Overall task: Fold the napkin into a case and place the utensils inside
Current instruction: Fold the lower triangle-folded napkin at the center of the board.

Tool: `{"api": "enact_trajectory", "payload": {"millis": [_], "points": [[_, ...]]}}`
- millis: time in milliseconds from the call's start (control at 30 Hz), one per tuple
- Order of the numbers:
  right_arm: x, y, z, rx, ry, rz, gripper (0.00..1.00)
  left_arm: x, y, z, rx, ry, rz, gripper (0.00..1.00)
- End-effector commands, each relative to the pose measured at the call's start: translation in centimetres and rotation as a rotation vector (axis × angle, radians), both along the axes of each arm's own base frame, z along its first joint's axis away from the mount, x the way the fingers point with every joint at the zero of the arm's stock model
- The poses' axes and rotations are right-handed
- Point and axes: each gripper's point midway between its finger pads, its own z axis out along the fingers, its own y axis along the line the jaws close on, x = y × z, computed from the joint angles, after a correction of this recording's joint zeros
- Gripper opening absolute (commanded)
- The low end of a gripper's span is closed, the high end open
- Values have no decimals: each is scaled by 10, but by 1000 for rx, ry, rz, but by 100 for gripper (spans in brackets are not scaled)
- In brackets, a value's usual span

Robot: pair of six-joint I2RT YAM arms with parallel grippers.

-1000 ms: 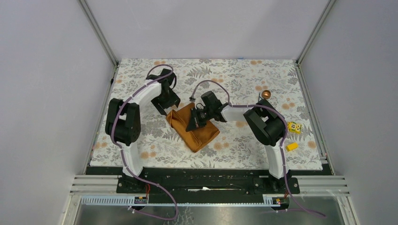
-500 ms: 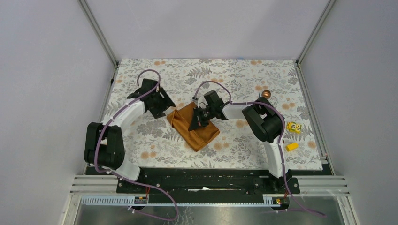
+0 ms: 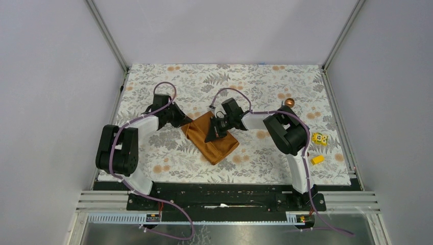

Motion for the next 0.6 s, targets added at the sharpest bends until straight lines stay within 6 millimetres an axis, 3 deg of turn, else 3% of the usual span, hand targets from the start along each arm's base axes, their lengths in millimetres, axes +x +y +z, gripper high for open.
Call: {"api": "enact_trajectory", "payload": {"millis": [0,267,367,567], "points": [[6,5,9,25,-21,14,0,14,-9,0,-60,-59,-20,1],[8,1,6,-15,-29,-7,2,18,-8,-23,-57,-59,-27,0],[11,-7,2,-81,-44,-40,9,16,-8,-35,-58,-50,-31,0],[16,-35,15,-310,-197,-53,36,7,-6,-61,-53,-10,-33,0]]}}
